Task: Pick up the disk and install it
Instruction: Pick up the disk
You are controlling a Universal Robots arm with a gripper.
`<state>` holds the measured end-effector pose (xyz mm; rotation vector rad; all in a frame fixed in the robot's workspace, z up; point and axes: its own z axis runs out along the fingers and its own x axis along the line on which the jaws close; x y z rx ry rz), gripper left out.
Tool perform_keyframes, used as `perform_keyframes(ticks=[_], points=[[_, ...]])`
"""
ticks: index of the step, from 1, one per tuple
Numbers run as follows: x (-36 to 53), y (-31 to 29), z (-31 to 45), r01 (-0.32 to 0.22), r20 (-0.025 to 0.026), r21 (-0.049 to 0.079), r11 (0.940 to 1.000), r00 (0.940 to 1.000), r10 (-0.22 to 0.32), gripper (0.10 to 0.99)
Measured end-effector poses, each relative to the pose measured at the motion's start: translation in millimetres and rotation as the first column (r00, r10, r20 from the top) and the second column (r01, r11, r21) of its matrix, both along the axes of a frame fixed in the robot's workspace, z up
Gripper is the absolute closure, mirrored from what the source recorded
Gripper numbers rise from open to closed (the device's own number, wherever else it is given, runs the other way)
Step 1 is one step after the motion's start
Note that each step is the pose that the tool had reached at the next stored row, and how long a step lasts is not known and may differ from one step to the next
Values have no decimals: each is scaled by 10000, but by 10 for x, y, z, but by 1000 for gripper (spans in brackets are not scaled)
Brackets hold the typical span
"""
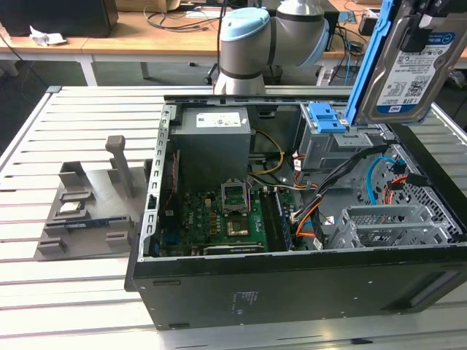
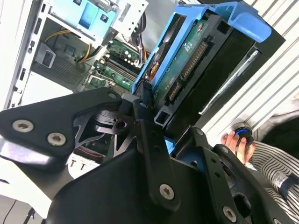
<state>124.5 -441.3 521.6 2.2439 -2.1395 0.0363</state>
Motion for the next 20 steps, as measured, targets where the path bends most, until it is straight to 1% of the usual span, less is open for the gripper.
perform_keyframes(ticks=[8, 15, 19, 20], points=[[0, -212, -7, 0, 0, 0, 10000, 10000, 0, 722], [0, -507, -17, 0, 0, 0, 10000, 10000, 0, 722], [0, -603, -20, 0, 0, 0, 10000, 10000, 0, 722], [0, -638, -21, 0, 0, 0, 10000, 10000, 0, 722]])
